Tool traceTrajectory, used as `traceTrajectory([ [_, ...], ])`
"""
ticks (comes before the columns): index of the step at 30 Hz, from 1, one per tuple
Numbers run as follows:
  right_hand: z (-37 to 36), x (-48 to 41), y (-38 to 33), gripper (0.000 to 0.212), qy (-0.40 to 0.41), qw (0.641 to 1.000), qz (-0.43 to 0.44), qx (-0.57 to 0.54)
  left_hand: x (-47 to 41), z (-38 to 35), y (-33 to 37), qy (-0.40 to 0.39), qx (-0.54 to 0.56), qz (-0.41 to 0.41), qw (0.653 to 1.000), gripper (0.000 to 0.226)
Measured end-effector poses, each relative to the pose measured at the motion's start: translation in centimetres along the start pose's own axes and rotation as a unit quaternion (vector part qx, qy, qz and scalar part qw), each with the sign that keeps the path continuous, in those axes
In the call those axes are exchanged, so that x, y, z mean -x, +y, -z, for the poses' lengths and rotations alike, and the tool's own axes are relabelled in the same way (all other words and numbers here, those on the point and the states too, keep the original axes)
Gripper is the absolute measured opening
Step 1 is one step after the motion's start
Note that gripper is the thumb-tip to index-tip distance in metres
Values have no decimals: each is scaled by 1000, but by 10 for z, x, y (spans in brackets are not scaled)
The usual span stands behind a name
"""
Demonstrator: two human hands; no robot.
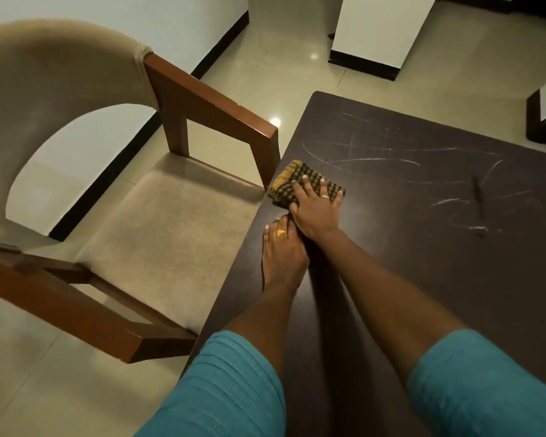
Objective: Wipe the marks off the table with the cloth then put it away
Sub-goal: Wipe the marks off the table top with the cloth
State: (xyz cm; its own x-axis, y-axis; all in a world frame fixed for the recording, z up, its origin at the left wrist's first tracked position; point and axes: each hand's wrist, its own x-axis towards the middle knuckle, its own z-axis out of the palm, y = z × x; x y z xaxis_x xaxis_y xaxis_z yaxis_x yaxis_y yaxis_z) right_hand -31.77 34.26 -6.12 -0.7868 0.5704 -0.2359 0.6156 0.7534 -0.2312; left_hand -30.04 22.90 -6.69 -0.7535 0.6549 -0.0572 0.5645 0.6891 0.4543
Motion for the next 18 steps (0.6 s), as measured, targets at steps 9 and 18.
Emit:
traceTrajectory([
  [9,32,-70,39,51,-15,1000,-8,19,-2,-10,-4,10,1,-1,1000,47],
  [18,45,-78,46,52,18,998,-47,-30,-7,-13,-3,4,-9,9,1000,47],
])
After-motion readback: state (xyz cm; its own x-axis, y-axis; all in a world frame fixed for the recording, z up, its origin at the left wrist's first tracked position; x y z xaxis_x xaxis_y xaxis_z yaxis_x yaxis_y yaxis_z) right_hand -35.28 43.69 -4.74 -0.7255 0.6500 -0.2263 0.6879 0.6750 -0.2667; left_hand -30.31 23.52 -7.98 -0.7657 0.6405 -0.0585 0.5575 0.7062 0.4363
